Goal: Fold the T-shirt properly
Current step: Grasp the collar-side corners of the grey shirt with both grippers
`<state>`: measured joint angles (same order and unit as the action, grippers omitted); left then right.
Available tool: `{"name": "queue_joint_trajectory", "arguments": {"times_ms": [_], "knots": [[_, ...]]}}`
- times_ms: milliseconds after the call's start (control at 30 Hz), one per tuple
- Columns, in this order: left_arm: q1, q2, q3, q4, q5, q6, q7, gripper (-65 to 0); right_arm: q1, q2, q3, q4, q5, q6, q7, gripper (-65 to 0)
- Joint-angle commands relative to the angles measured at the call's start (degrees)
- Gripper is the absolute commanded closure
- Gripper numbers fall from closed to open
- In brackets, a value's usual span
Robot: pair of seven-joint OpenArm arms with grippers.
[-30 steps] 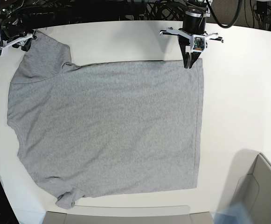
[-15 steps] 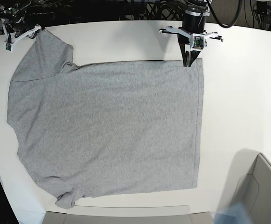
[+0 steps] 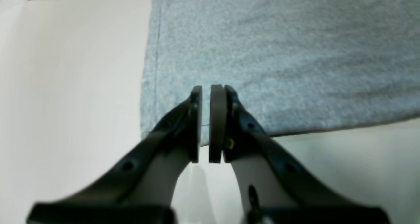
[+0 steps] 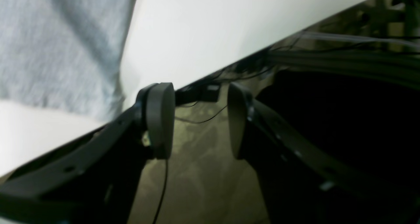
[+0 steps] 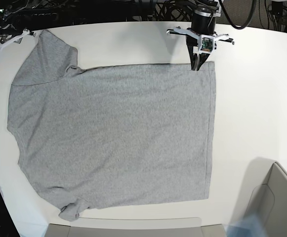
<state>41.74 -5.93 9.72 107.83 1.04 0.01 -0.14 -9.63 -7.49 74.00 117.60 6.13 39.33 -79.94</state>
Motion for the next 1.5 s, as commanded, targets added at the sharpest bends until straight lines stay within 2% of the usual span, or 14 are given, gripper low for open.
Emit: {"name": "queue_joint_trajectory", "arguments": {"times_ms": [0,167,300,533,633,767,833,933,1067,1267,1400,1467], "knots": [[0.42,-0.44,2.02,0.87,1.73,0.12,-1.66,-5.6,1.14,0.50,0.42,0.86,0.07,0.67,-0.06,-25.8],[0.42,-0.44,3.16,0.87,5.16,0.12,-1.66,-5.6,5.98,0.32,0.42,0.86,-0.02,0.67,-0.06,-20.3],[0.42,-0.53,2.64,0.87,5.25,0.12,-1.66,-5.7,8.27,0.32,0.42,0.86,-0.28,0.67,-0.06,-18.5],[1.30,-3.87,3.08,0.87,4.81,0.12,-1.66,-5.7,4.92,0.06,0.25,0.86,-0.55,0.67,-0.06,-26.1],[1.30,-5.36,2.99,0.87,4.81,0.12,-1.66,-5.7,4.40,-1.17,-0.11,0.86,-0.46,0.67,-0.06,-27.3],[1.12,-5.89,3.16,0.87,4.81,0.12,-1.66,-5.7,2.29,-1.35,-8.55,0.77,-0.02,0.67,-0.06,-27.3],[1.03,-5.89,3.16,0.87,4.72,0.12,-1.66,-5.7,1.14,-1.51,-12.94,0.77,1.56,0.67,-0.06,-27.3],[0.95,-6.07,3.16,0.87,4.72,0.12,-1.66,-5.7,1.58,-1.51,-15.75,0.68,4.81,0.67,-0.06,-27.1],[0.95,-6.15,3.16,0.87,4.72,0.12,-1.66,-5.7,1.94,-1.51,-16.02,0.68,10.26,0.67,-0.06,-27.1],[0.86,-6.15,3.08,-1.77,4.72,0.12,-1.66,-5.7,-3.43,-1.51,-14.88,0.33,15.63,0.67,-0.06,-27.0],[0.77,-6.15,3.16,-2.73,4.72,0.12,-1.66,-5.7,-5.89,-1.51,-13.91,-5.29,20.11,0.67,-0.06,-27.0],[0.77,-6.15,3.16,-2.64,4.72,0.12,-1.66,-5.7,-6.15,-1.51,-10.92,-7.93,21.08,0.67,-0.06,-27.0]]}}
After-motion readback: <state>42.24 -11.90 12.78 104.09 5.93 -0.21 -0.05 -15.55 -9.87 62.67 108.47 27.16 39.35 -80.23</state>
